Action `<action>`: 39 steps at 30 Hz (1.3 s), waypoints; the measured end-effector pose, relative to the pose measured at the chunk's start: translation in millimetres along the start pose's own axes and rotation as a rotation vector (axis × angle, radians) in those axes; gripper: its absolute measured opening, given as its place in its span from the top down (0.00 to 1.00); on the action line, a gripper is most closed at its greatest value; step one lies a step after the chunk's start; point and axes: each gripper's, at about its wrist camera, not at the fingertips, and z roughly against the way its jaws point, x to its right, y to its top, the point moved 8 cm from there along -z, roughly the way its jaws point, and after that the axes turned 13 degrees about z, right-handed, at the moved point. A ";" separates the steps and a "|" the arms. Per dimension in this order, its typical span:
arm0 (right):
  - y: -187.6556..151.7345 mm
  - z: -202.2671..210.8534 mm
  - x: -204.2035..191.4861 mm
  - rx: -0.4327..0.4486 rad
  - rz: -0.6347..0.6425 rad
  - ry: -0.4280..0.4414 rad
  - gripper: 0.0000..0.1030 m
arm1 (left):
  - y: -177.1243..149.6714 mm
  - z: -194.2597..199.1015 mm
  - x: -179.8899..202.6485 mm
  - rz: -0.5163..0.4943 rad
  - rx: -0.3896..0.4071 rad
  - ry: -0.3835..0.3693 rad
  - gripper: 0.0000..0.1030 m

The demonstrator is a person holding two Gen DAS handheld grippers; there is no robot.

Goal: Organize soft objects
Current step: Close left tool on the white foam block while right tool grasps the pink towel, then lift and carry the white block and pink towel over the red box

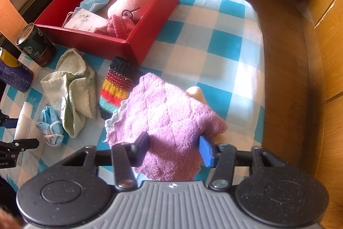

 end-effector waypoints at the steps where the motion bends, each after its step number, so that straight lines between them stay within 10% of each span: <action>1: 1.4 0.9 2.0 0.006 -0.021 0.001 0.74 | -0.1 0.9 1.3 0.000 0.002 -0.005 0.48; 8: 8.4 -12.9 3.5 -0.011 -0.016 -0.055 0.58 | -0.7 -0.3 6.8 -0.003 -0.003 -0.015 0.47; 18: 9.4 19.0 -11.0 0.055 0.034 -0.005 1.00 | 1.1 2.3 9.9 -0.009 0.005 -0.027 0.45; 39: 42.5 95.4 -50.4 0.230 0.093 0.074 1.00 | 20.9 35.9 19.0 0.013 0.119 -0.039 0.52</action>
